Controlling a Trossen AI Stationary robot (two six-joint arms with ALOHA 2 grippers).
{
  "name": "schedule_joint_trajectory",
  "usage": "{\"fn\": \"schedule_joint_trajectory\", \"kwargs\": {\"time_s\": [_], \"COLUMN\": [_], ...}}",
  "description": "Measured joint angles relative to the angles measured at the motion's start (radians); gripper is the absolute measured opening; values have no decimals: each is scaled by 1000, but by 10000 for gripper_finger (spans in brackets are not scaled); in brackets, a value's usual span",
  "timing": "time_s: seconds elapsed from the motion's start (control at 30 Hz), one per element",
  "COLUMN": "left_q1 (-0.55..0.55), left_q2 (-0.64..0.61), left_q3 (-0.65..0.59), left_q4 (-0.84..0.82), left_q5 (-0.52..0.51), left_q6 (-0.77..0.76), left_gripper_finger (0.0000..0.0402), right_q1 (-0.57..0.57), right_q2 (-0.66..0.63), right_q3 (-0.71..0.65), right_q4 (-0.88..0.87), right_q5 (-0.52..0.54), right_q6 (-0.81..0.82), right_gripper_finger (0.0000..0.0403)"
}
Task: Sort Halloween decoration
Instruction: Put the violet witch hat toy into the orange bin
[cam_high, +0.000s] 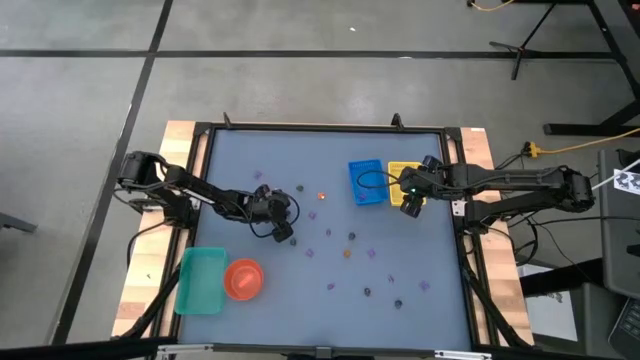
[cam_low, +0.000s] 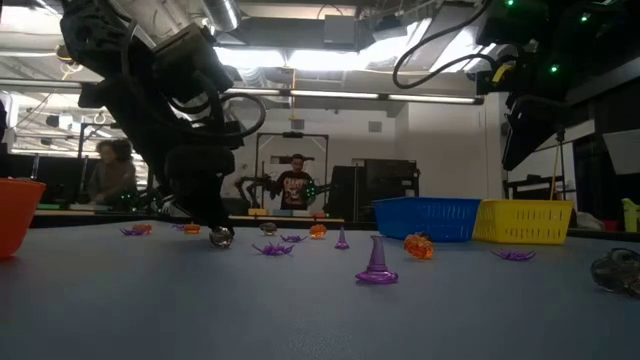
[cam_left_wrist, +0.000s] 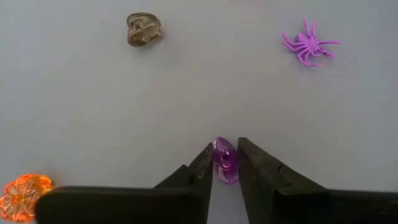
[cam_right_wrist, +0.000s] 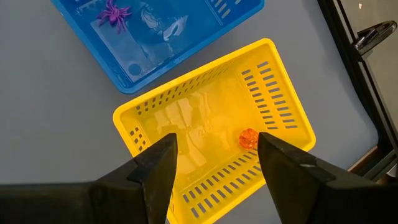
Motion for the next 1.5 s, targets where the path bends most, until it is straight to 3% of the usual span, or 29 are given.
{"fn": "schedule_joint_trajectory", "kwargs": {"time_s": [0.6,1.5], "left_q1": [0,0], "left_q2": [-1,-1], "left_q3": [0,0], "left_q4": [0,-1], "left_q5": [-5,-2], "left_q6": [0,0], "left_gripper_finger": [8,0], "right_q1": [0,0], "right_q2": [0,0], "right_q3": [0,0], "right_q4": [0,0], "right_q5": [0,0], "right_q6": [0,0], "right_gripper_finger": [223,223]}}
